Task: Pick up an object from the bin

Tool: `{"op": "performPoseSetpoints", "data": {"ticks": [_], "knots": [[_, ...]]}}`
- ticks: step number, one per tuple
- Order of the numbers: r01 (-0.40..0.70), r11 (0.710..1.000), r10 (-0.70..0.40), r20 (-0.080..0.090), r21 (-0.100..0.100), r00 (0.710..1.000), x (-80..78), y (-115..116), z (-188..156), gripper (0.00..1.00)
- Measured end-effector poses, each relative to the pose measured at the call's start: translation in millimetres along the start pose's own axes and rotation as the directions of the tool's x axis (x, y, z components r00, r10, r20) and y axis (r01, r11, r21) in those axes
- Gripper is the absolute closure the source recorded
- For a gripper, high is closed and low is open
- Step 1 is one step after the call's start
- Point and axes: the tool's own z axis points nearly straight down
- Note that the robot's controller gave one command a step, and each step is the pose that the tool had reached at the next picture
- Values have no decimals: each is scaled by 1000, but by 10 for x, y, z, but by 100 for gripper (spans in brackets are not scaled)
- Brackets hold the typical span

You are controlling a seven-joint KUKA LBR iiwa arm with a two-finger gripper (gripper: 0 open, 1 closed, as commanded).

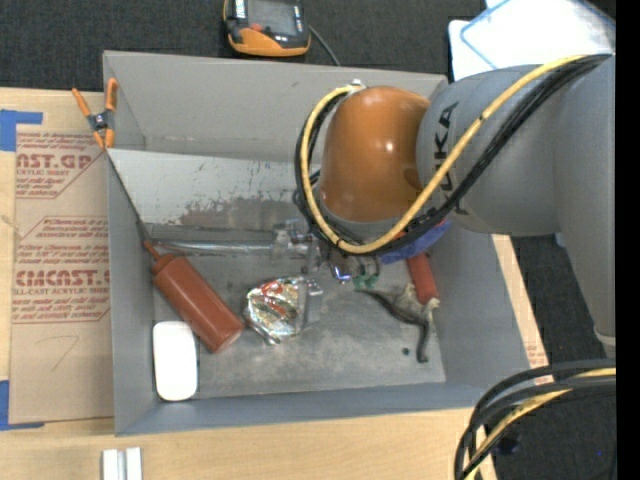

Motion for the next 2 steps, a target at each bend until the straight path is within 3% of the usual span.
{"op": "performPoseSetpoints", "data": {"ticks": [1, 2], "knots": [[-117, 993, 117, -5, 0, 993, 177, 2, 607, 0], [-44, 999, 44, 7, -1, 999, 48, 208, 643, 0]]}}
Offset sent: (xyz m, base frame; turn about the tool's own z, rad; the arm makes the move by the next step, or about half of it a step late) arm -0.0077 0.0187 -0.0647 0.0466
